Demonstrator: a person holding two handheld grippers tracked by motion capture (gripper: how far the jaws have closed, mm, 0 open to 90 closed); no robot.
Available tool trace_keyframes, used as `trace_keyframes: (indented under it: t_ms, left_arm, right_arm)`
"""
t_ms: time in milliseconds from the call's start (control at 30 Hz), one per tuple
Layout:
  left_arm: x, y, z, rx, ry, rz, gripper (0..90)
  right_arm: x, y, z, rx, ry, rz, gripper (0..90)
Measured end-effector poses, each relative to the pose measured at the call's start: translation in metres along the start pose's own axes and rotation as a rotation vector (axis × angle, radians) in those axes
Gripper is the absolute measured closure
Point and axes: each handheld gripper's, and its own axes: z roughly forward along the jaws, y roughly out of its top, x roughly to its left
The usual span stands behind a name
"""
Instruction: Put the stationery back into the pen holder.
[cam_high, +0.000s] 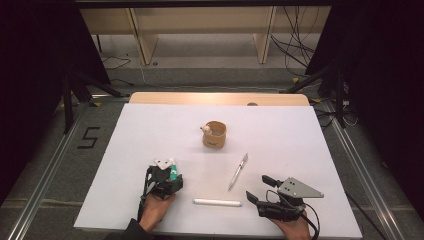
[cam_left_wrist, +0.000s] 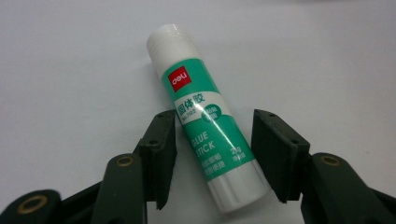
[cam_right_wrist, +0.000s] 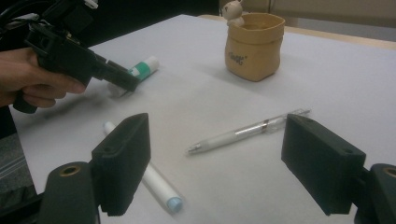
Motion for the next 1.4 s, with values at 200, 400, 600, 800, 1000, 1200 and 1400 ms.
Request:
trace_keyframes:
  t_ms: [200,400,600,800,1000,1200,1400]
  left_arm:
    - [0.002,-0.001,-0.001,-0.009,0.004,-0.024,57.2]
    - [0.006,-0.002,-0.002,-0.017,0.005,-0.055,64.7]
    - [0.008,-0.003,-0.002,-0.029,-0.010,-0.076,65.1]
    - [0.013,-0.003,-0.002,-0.027,-0.041,-0.086,65.3]
    - [0.017,-0.002,-0.002,-0.032,-0.081,-0.096,65.4]
    - [0.018,-0.001,-0.003,-0.045,-0.124,-0.080,65.5]
    - [0.021,0.003,-0.008,-0.082,-0.161,-0.088,65.5]
  right_arm:
    - [0.000,0.000,0.000,0.000,-0.001,-0.001,24.7]
    - [0.000,0.000,0.000,0.001,0.002,-0.003,24.7]
    - [0.001,0.001,0.001,0.001,0.003,-0.003,24.9]
    - [0.000,0.000,0.001,0.004,0.002,-0.003,24.9]
    - [0.001,0.001,0.001,0.003,0.002,-0.006,24.9]
    - [0.001,0.001,0.001,0.003,0.003,-0.004,24.9]
    - [0.001,0.000,0.001,0.001,0.003,-0.004,24.9]
